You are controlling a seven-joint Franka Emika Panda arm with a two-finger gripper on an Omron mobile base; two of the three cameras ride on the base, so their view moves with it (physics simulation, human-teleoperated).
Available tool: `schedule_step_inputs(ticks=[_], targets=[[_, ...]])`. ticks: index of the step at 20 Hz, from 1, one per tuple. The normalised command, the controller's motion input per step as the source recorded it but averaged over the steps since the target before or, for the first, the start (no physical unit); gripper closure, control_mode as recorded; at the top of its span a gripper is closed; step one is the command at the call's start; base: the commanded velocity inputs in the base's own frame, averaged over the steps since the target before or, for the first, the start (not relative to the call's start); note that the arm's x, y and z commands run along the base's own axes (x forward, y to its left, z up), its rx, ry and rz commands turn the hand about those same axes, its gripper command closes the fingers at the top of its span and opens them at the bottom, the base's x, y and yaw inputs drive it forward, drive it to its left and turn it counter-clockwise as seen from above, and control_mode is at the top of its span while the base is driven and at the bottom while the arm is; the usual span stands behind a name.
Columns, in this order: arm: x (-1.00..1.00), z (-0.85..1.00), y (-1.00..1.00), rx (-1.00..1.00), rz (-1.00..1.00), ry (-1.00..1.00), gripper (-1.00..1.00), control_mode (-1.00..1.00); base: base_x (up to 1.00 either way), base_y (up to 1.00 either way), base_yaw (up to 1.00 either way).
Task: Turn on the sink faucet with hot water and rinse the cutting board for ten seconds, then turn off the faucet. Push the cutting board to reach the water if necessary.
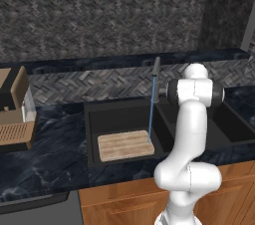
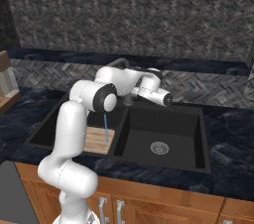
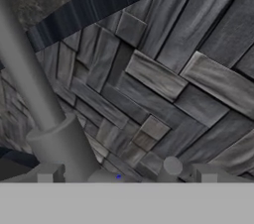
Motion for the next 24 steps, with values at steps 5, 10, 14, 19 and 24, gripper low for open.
schedule_step_inputs(ticks=[5, 10, 14, 19, 24], targets=[[0.01, 0.0, 0.16, 0.0, 0.0, 0.0, -1.0, -1.0, 0.0, 0.0, 0.0], [0.0, 0.0, 0.23, 0.0, 0.0, 0.0, -1.0, -1.0, 0.0, 0.0, 0.0], [0.0, 0.0, 0.23, 0.0, 0.0, 0.0, -1.0, -1.0, 0.0, 0.0, 0.0], [0.0, 0.0, 0.31, -0.01, 0.0, 0.0, -1.0, -1.0, 0.0, 0.0, 0.0], [0.0, 0.0, 0.41, -0.02, 0.0, 0.0, -1.0, -1.0, 0.0, 0.0, 0.0]])
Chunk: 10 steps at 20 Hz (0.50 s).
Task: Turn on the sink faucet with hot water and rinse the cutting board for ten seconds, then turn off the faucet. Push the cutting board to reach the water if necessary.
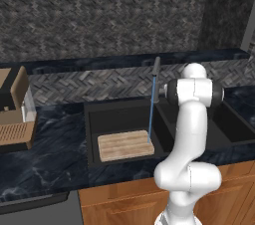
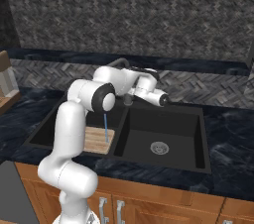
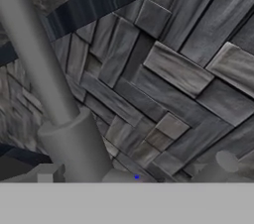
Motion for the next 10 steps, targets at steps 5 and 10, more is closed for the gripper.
schedule_step_inputs(ticks=[5, 10], targets=[[0.0, 0.0, 0.6, -0.05, 0.0, -0.01, -1.0, -1.0, 0.0, 0.0, 0.0], [0.0, 0.0, 0.87, -0.11, 0.0, -0.03, -1.0, -1.0, 0.0, 0.0, 0.0]])
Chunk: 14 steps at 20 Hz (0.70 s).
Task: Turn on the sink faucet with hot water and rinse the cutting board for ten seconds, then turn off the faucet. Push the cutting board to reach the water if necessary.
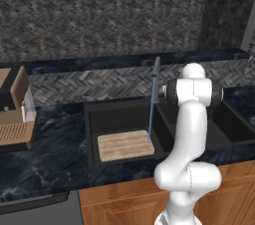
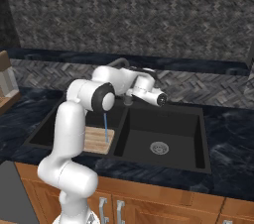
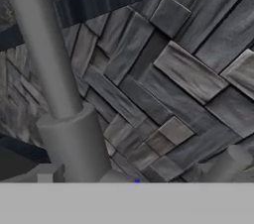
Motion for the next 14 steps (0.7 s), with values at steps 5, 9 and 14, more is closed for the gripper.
schedule_step_inputs(ticks=[5, 9, 14], targets=[[-0.01, 0.0, 1.0, -0.16, 0.0, -0.05, -1.0, -1.0, 0.0, 0.0, 0.0], [-0.05, 0.0, 1.0, -0.2, 0.0, -0.08, -1.0, -1.0, 0.0, 0.0, 0.0], [-0.15, 0.0, 1.0, -0.23, 0.0, -0.13, -1.0, -1.0, 0.0, 0.0, 0.0]])
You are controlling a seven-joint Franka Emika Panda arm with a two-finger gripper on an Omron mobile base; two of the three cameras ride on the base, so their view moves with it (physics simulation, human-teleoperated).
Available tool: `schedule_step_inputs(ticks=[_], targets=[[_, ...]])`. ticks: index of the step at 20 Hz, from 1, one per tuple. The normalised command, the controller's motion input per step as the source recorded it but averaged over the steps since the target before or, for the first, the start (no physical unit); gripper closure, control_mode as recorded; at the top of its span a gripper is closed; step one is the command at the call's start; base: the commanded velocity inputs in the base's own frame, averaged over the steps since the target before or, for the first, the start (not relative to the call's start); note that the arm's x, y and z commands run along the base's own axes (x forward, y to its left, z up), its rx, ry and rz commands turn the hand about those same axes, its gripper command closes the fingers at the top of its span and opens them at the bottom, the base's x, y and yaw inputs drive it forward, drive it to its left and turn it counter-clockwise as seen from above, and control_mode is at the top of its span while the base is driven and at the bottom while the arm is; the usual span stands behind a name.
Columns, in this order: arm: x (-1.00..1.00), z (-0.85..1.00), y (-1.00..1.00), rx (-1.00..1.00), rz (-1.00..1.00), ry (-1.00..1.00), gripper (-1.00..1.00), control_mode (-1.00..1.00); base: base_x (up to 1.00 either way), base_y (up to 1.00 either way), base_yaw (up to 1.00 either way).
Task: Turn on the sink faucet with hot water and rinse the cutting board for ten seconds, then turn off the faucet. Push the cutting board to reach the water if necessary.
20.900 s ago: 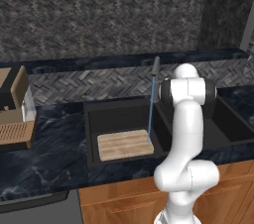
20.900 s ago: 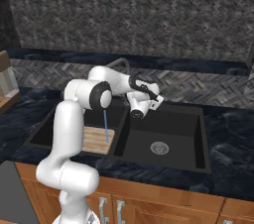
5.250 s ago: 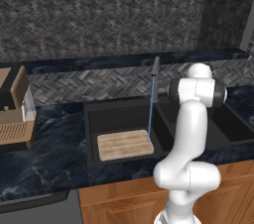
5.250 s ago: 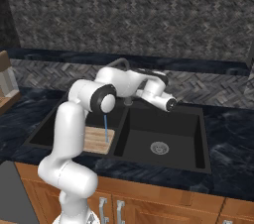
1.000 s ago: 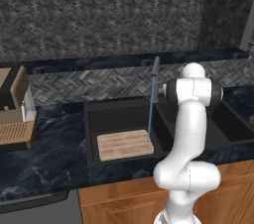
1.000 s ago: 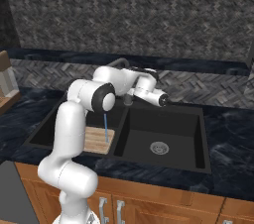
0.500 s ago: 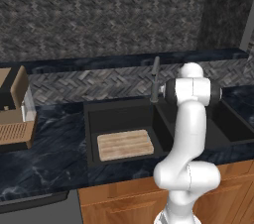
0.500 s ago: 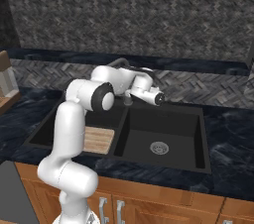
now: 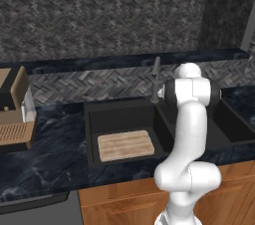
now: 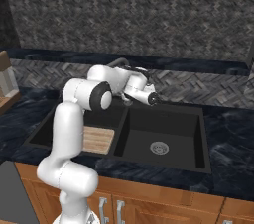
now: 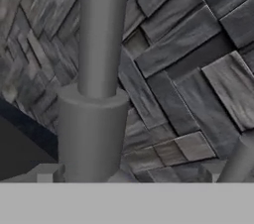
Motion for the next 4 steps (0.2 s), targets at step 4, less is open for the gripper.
schedule_step_inputs(ticks=[4], targets=[[-0.22, 0.0, 1.0, -0.25, 0.0, -0.17, -1.0, -1.0, 0.0, 0.0, 0.0]])
